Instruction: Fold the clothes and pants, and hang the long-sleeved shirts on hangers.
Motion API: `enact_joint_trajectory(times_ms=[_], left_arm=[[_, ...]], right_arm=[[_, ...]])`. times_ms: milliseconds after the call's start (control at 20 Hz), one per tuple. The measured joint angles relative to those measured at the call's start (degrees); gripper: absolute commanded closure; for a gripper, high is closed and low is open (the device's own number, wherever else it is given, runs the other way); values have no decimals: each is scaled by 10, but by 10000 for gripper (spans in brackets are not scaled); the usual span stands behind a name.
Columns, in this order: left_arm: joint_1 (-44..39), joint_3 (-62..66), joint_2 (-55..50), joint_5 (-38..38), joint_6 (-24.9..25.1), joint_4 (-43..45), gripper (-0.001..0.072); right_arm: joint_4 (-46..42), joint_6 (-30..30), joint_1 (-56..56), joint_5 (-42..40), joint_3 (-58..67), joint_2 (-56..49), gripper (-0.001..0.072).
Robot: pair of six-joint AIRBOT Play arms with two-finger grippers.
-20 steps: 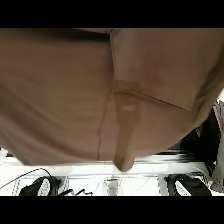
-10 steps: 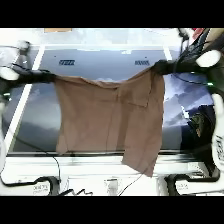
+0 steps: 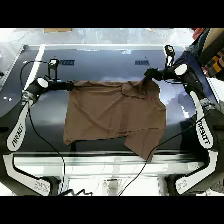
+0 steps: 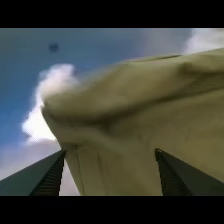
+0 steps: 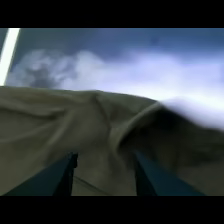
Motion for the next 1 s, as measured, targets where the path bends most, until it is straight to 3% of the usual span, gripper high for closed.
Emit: enact_joint_trajectory(times_ms=[50, 150, 200, 250, 500, 650, 800, 1000], left_arm=[[3, 0, 8, -11, -2, 3, 70], [16, 0, 35, -43, -7, 19, 180], [25, 0, 52, -66, -9, 31, 187], [37, 0, 75, -93, -9, 43, 186], [113, 0, 191, -235, -53, 76, 186], [163, -3, 257, -304, -87, 81, 186], [199, -25, 321, -345, -106, 83, 186], [217, -64, 385, -368, -135, 80, 186]], right_arm=[[-11, 6, -8, 14, 1, 1, 347], [-35, 15, -34, 63, 2, 11, 347], [-45, 19, -52, 96, 3, 17, 371], [-56, 21, -74, 137, 3, 23, 449], [-76, 23, -198, 375, 3, 40, 455], [-66, 14, -263, 467, -8, 46, 455], [-45, -8, -309, 497, -66, 60, 442], [6, -69, -335, 464, -209, 74, 441]])
